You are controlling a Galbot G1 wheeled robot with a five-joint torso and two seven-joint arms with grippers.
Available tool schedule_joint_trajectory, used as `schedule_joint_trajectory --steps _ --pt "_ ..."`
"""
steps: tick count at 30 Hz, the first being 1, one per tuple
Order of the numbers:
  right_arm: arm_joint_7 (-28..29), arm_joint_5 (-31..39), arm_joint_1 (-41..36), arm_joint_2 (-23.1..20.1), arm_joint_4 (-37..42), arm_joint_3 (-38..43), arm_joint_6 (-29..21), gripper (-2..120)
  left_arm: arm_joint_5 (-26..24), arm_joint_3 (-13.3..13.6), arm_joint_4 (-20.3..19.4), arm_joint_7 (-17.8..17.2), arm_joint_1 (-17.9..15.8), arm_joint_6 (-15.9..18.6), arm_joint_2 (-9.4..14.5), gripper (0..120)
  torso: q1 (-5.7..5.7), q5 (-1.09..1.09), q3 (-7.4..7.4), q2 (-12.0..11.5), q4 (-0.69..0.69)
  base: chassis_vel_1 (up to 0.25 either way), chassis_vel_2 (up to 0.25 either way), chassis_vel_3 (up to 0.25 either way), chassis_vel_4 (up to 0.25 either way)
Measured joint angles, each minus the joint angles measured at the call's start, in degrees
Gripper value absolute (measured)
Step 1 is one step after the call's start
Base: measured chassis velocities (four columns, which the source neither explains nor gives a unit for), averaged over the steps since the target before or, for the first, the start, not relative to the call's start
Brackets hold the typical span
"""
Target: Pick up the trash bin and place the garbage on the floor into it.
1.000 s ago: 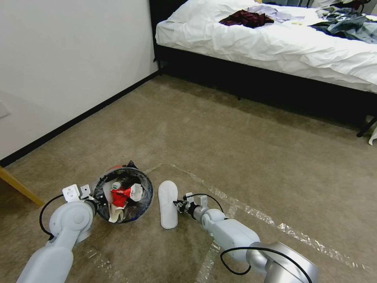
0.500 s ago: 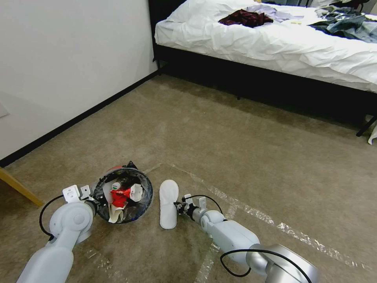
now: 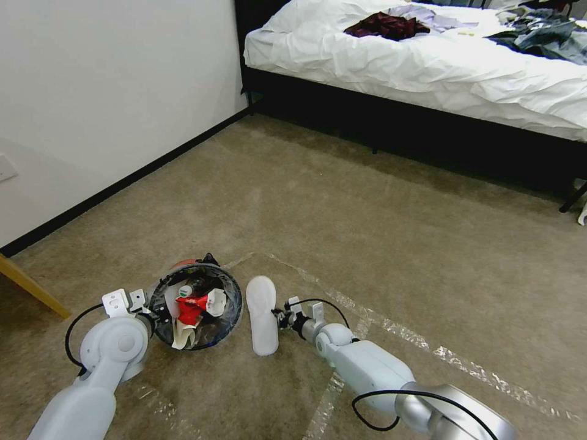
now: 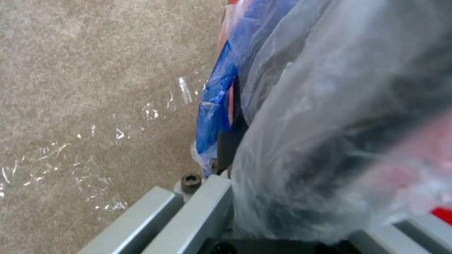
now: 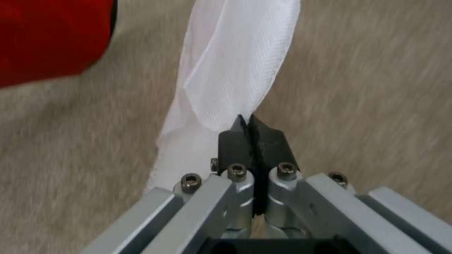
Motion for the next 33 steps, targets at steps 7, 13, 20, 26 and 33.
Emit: schedule_joint_trajectory --steps 7,13,20,26,33 --pt "2.4 0.0 0.4 -3.5 7.7 -0.3 0.3 0 -3.2 0.5 -1.2 -1.6 -0.5 0.0 1.1 0 0.0 -0.01 -0.01 0.0 -0.02 0.0 0.0 0.0 0.0" --pt "4.6 -0.3 0.4 -8.3 16.5 -0.4 1.0 0 -7.7 0.7 -2.6 -4.4 -1.0 0.2 2.6 0 0.0 0.0 -0.02 0.0 -0.01 0.0 0.0 0.0 0.0" --pt "7.8 -1.0 -0.8 -15.7 25.7 1.1 2.7 0 -11.9 0.9 -3.5 -4.7 -0.6 0.2 5.6 0 0.0 -0.01 -0.02 0.0 -0.02 0.0 0.0 0.0 0.0" --pt "9.6 -4.2 -1.6 -20.9 31.7 3.2 6.0 0 -19.8 1.7 -4.9 -5.4 -1.1 0.3 10.2 0 0.0 -0.02 -0.02 0.0 -0.03 0.0 0.0 0.0 0.0" --pt "11.6 -9.3 -1.8 -24.2 36.4 5.9 8.9 0 -26.2 1.7 -7.1 -5.8 -0.8 0.3 16.0 0 -0.01 -0.01 -0.02 0.0 -0.01 0.0 0.0 0.0 0.0"
